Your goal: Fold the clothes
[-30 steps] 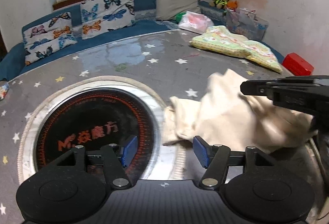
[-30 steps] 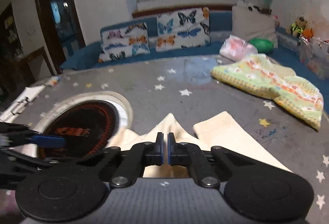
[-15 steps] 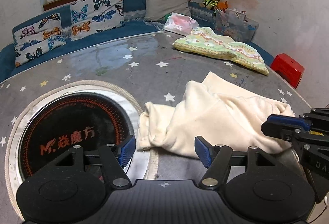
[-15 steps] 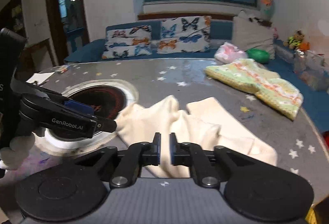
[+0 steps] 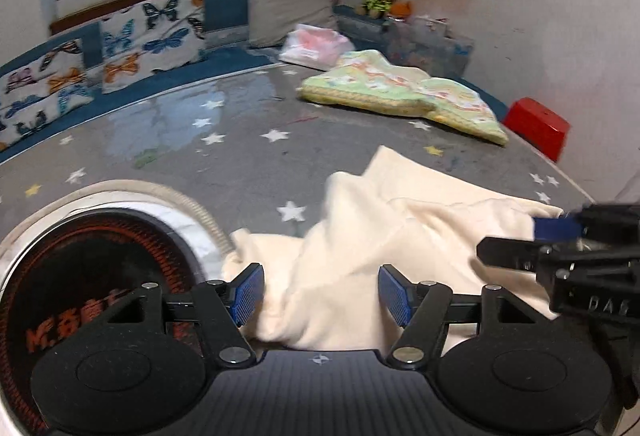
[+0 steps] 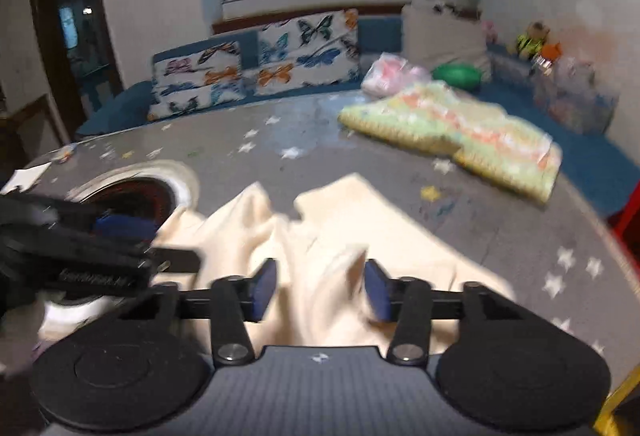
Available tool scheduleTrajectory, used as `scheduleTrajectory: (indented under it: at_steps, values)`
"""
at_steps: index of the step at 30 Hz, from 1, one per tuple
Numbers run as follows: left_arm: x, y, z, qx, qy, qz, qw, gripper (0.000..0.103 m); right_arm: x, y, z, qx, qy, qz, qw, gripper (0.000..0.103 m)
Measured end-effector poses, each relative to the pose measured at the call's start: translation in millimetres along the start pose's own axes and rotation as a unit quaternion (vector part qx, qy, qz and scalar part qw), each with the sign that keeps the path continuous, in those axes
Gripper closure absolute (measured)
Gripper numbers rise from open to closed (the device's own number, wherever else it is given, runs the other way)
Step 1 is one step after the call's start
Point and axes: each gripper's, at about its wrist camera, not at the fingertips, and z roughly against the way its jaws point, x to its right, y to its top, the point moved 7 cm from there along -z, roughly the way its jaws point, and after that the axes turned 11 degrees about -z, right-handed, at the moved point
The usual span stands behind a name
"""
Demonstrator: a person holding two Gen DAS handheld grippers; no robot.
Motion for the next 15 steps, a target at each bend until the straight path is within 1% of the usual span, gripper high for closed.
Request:
scheduleTrajectory:
  at_steps: [1, 2, 3, 4, 5, 7, 9, 10, 12, 13, 14, 15]
  values:
    - [1, 1, 0, -0.001, -0.003, 0.001, 1.0, 0.049, 0, -3, 2, 0.002, 0.004, 0.0, 1.0, 0.084]
    - [1, 2, 1, 0.0, -0.004, 0.003, 1.0, 0.063, 0, -7, 4, 0.003, 0.007, 0.0, 1.0, 0.092]
    - [1, 3, 2, 0.001, -0.004, 0.005, 1.0, 0.068, 0, -8, 7, 0.007, 0.009, 0.003, 1.0, 0.093]
    - [1, 4, 3, 0.002, -0.005, 0.006, 1.0, 0.075, -3, -10, 12, 0.014, 0.013, 0.009, 1.0, 0.095]
    - [0, 5, 5, 0.003, -0.009, 0.01, 0.9999, 0.086, -6, -11, 17, 0.021, 0.018, 0.016, 0.999, 0.096]
    - [-1, 7, 12, 0.008, -0.01, 0.009, 0.9999, 0.094, -16, -17, 28, 0.028, 0.028, 0.042, 0.998, 0.096]
    - [-1, 10, 20, 0.015, -0.015, 0.015, 0.9997, 0.094, -29, -25, 38, 0.032, 0.035, 0.077, 0.996, 0.097]
    - [-1, 12, 24, 0.017, -0.023, 0.024, 0.9993, 0.092, -37, -29, 42, 0.032, 0.038, 0.093, 0.994, 0.097]
    - [1, 16, 29, 0.018, -0.023, 0.035, 0.999, 0.081, -49, -38, 47, 0.031, 0.044, 0.116, 0.992, 0.097]
    - [4, 19, 32, 0.019, -0.02, 0.034, 0.999, 0.058, -55, -43, 50, 0.03, 0.046, 0.13, 0.99, 0.097]
    - [8, 22, 35, 0.022, -0.016, 0.031, 0.9992, 0.043, -59, -47, 51, 0.031, 0.045, 0.14, 0.989, 0.097]
    - [12, 25, 37, 0.025, -0.011, 0.027, 0.9993, 0.039, -63, -52, 53, 0.031, 0.042, 0.153, 0.987, 0.097]
